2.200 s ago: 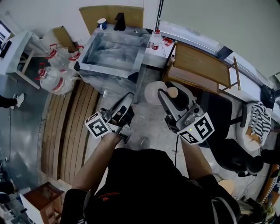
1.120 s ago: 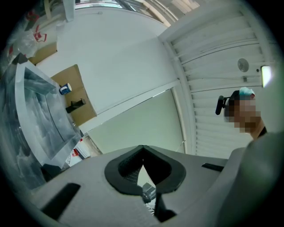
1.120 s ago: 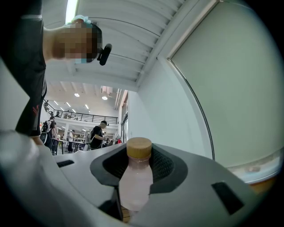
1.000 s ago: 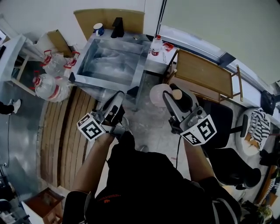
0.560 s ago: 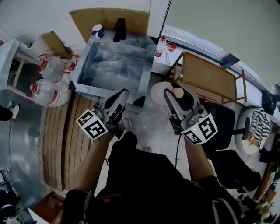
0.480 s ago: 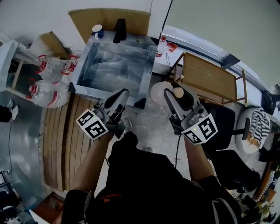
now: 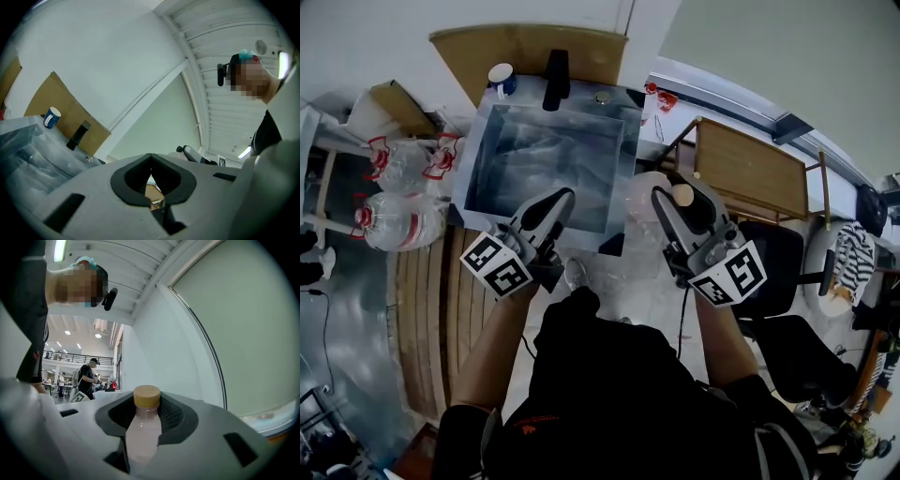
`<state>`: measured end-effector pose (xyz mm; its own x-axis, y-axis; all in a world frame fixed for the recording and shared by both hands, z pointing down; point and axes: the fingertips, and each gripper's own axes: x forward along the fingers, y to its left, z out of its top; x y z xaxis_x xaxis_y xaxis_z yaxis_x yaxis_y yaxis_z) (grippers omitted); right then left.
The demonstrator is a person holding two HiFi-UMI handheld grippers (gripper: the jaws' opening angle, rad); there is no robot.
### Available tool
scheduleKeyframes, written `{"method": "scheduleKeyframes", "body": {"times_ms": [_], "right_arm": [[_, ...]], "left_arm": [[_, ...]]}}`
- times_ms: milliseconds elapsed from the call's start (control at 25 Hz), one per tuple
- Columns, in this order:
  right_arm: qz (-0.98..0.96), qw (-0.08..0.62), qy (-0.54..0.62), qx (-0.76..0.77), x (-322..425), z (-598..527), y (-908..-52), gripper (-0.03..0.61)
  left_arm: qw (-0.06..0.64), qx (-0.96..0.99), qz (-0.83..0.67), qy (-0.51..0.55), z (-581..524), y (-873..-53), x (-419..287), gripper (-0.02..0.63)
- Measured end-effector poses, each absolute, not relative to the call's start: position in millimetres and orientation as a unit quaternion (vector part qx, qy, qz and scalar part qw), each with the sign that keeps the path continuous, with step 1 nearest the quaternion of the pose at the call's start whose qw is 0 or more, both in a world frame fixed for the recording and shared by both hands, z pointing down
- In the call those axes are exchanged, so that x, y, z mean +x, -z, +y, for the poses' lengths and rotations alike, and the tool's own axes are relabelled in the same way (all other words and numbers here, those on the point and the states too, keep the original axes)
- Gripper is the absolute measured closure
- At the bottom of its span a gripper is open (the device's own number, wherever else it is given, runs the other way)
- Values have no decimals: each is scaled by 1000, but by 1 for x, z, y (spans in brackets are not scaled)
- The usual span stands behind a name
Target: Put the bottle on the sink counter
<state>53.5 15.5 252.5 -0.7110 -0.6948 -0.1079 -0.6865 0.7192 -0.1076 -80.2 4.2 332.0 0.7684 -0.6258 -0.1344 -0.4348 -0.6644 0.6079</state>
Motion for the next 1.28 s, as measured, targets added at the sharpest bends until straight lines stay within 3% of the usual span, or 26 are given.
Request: {"method": "scheduleKeyframes", "body": {"times_ms": [600, 1280], "right_arm": [[914, 63, 35, -400, 24, -56, -258, 449], [924, 54, 77, -372, 51, -157, -314, 449]], "left_arm": [[295, 901, -279, 155, -69, -341, -109, 597], [317, 879, -334, 127, -134, -387, -92, 597]]}}
